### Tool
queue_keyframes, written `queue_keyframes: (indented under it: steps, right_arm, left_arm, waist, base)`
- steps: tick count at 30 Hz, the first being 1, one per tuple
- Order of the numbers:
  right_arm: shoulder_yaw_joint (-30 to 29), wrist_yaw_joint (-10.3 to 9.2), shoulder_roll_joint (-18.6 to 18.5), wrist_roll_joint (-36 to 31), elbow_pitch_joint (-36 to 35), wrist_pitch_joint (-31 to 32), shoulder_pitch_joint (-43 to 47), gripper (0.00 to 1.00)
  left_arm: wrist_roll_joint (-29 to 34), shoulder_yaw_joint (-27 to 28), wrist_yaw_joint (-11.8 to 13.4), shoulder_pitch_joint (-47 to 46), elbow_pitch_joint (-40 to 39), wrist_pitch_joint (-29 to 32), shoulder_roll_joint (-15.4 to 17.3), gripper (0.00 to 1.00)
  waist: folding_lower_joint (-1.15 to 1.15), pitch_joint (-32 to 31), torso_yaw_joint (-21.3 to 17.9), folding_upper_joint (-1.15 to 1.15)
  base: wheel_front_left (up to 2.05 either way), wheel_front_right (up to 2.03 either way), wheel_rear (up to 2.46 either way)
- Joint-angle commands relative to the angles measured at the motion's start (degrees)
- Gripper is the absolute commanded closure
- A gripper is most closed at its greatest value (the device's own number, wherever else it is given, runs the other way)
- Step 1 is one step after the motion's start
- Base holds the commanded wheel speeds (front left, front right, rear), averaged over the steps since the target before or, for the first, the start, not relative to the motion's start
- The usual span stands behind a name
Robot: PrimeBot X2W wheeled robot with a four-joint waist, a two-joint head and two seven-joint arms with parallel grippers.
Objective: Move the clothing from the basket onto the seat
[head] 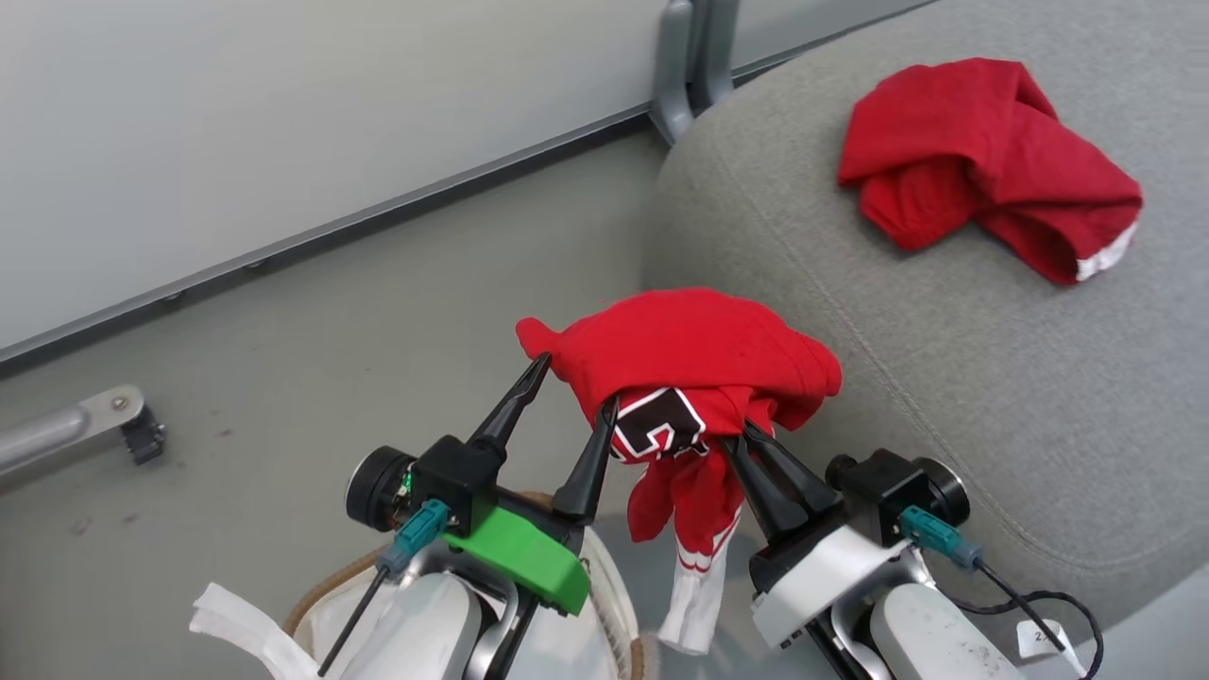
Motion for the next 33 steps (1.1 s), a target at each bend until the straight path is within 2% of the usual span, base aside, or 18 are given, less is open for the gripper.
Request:
queue_keyframes:
  steps: [1,5,11,15,19,26,33]
  right_arm:
    - [-0.3,-0.07,-0.1,0.4,-0.2,-0.1,0.8,1.0]
    - [-1.7,-0.07,-0.1,0.2,-0.9,-0.1,1.6,1.0]
    - [-5.8,-0.06,-0.1,-1.5,-3.3,-0.1,2.3,1.0]
    - [-8.1,-0.07,-1.9,-2.8,-5.5,-0.1,-1.0,1.0]
    - [-9.8,-0.07,-5.5,-4.1,-7.1,-0.1,-6.8,1.0]
    - [-15.2,-0.07,-13.3,-5.0,-6.9,-0.1,-22.3,1.0]
    - [-19.8,-0.07,-20.2,-5.6,0.5,-0.1,-36.5,1.0]
  left_arm:
    - [-0.5,0.0,-0.2,1.1,0.4,0.0,0.7,0.0]
    - [-0.4,-0.7,-0.2,1.1,0.3,0.0,1.1,0.0]
    - [-1.1,-4.0,-0.2,-1.7,1.4,0.0,1.9,0.0]
    - [-1.6,-5.1,-0.2,-3.0,2.3,0.0,2.6,0.0]
    - [-1.6,-5.6,-0.2,-4.0,2.8,0.0,3.7,0.0]
    - [-1.5,-5.8,-0.2,-5.3,4.0,0.0,6.2,0.0]
    - [-0.1,-4.6,-0.2,-7.1,2.8,0.0,9.0,0.0]
  waist:
    - [0.0,1.1,-7.3,0.0]
    - [0.0,1.7,-10.5,0.0]
    - [0.0,3.6,-11.5,0.0]
    - [0.0,5.4,-11.7,0.0]
    - [0.0,8.1,-11.6,0.0]
    - [0.0,13.3,-11.6,0.0]
    - [0.0,18.7,-10.5,0.0]
  base:
    - [0.0,0.0,0.0]
    - [0.0,0.0,0.0]
    - [0.0,0.0,0.0]
    - [0.0,0.0,0.0]
    - [0.0,0.0,0.0]
    - [0.0,0.0,0.0]
    - [0.0,0.0,0.0]
